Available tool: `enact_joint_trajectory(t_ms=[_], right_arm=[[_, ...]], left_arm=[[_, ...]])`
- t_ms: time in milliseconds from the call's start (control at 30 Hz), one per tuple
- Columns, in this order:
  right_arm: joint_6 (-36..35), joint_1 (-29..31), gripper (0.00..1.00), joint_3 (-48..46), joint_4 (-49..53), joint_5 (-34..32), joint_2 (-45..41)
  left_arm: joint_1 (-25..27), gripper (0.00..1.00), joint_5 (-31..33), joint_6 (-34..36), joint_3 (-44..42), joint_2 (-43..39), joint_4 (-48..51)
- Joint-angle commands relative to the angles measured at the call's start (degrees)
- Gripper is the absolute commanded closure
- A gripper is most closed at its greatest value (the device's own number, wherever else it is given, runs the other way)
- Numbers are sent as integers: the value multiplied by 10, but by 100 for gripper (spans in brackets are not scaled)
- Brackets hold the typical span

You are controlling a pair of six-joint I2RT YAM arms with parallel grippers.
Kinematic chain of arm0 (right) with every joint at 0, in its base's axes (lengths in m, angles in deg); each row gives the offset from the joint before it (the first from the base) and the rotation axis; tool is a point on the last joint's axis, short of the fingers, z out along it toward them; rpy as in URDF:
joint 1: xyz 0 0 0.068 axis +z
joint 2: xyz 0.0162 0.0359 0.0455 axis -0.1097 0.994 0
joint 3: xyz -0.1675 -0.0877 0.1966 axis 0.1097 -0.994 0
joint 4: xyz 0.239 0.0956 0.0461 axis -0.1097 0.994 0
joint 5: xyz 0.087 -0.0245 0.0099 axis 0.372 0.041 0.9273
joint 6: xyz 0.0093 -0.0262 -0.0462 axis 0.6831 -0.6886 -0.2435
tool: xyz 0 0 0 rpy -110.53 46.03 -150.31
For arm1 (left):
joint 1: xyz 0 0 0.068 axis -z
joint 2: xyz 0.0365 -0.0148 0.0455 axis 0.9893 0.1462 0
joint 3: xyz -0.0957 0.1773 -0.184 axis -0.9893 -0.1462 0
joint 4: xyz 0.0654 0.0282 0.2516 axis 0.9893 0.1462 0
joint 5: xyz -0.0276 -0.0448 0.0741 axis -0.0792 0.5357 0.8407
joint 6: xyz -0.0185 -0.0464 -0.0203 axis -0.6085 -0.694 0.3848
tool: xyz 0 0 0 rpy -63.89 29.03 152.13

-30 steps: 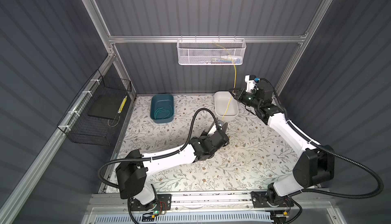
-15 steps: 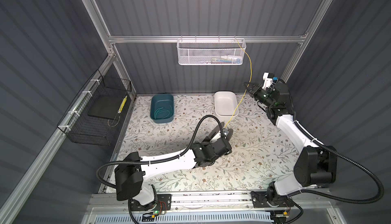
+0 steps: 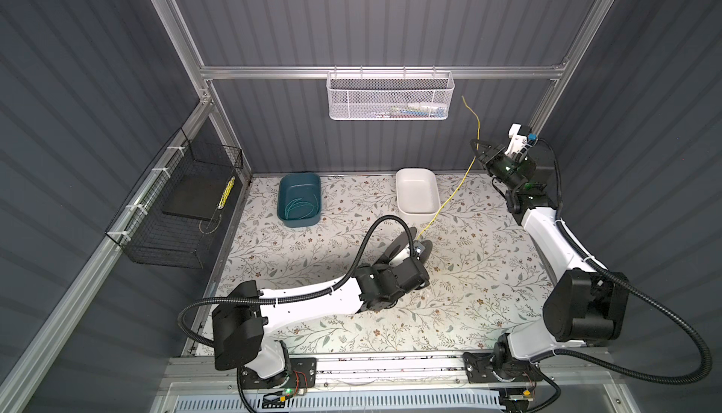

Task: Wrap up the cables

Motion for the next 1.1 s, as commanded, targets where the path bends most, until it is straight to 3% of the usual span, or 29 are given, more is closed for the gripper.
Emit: enact_joint_trajectory(t_ms=[0,333,600,900,1067], right_arm=[[-17,-12,95,37,15,6,14],[-38,-48,100,111,61,21,53],[-57,-62,100,126,81,-7,79],[-45,-78,100,-4,3,-51,67],[-14,-79,100,-79,-58,-66,63]], left_arm=[[7,100,-59,9,-17,27,86],[11,100,-58,3,-32,-2,101],[15,100,-64,-8,-60,-49,100],[9,100,-99,-4,-80,-193,78],[-53,100,-191,-9,-48,-268,81]])
